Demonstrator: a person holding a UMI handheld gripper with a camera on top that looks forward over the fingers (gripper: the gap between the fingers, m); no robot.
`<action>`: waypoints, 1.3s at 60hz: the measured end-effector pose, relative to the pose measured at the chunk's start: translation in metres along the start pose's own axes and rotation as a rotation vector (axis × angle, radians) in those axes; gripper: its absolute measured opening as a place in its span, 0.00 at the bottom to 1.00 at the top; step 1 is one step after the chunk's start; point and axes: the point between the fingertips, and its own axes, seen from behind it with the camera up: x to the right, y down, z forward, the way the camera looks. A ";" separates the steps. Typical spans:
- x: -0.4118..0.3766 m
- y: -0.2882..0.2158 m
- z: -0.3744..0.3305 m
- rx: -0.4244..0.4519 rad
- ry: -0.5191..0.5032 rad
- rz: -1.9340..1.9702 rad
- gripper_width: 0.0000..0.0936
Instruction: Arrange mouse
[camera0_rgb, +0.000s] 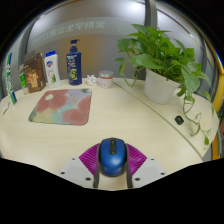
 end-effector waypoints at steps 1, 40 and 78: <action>0.001 0.000 0.000 -0.002 0.008 -0.005 0.40; -0.175 -0.212 0.028 0.164 -0.118 -0.056 0.40; -0.223 -0.162 0.083 0.024 -0.175 -0.061 0.91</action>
